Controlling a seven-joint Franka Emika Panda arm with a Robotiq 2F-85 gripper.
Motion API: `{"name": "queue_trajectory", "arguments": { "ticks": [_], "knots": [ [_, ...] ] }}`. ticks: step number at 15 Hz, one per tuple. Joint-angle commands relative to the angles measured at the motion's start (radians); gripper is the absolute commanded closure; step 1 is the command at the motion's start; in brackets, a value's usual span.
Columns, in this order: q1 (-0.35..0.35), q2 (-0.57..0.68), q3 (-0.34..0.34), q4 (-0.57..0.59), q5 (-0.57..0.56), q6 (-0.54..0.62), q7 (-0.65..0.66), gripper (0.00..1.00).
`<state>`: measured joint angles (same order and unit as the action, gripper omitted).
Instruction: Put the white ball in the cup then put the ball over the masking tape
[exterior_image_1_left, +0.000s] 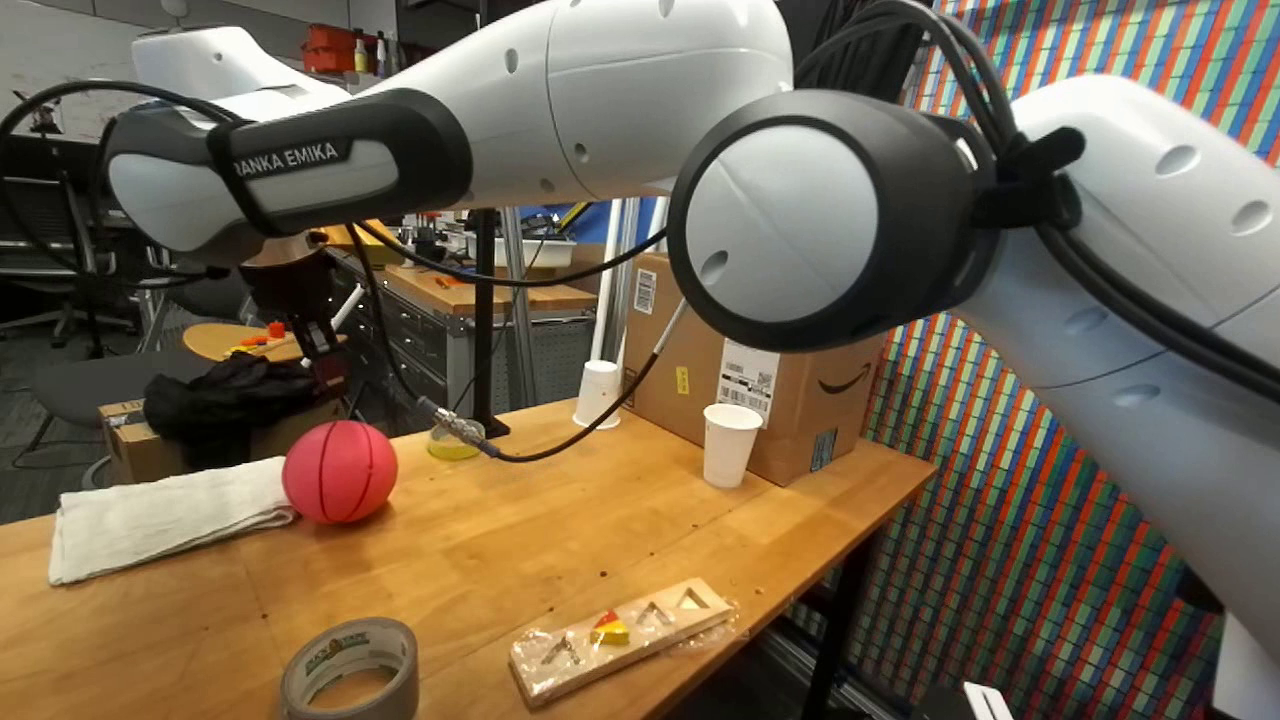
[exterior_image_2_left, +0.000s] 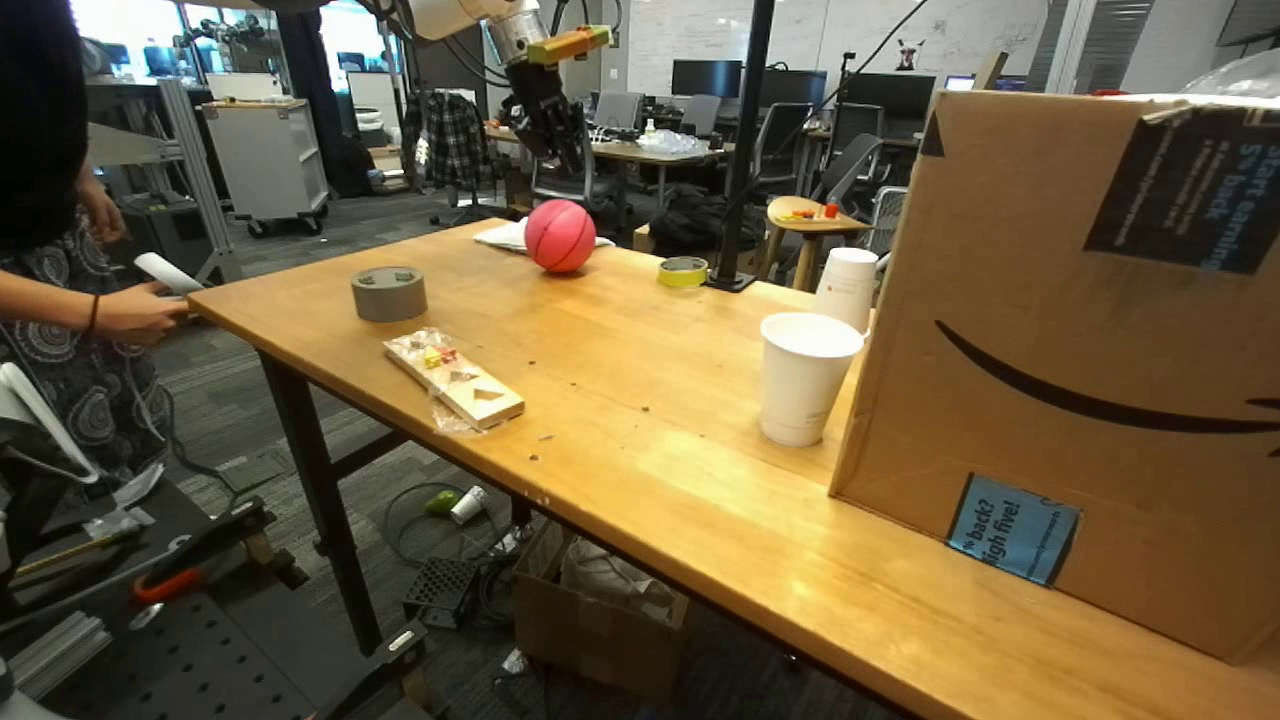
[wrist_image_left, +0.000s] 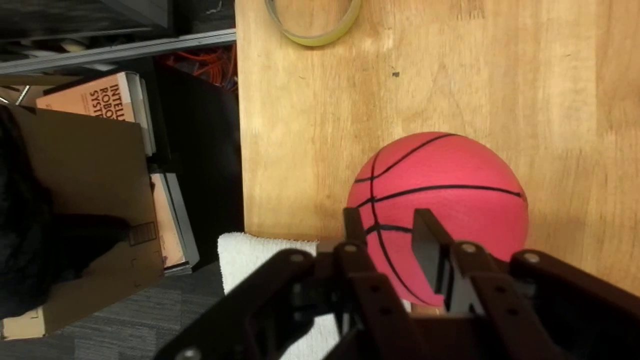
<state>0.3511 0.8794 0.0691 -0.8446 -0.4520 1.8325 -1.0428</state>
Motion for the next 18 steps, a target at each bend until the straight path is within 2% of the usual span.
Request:
{"name": "queue_trajectory", "arguments": {
  "ticks": [1,6,18],
  "knots": [
    [0.006,-0.040,-0.008,-0.035,-0.017,-0.006,0.004,0.36],
    [0.011,-0.035,-0.001,-0.067,-0.009,-0.010,0.010,0.01],
    [0.003,-0.033,0.002,-0.169,0.005,-0.028,0.024,0.00]
  ]
}}
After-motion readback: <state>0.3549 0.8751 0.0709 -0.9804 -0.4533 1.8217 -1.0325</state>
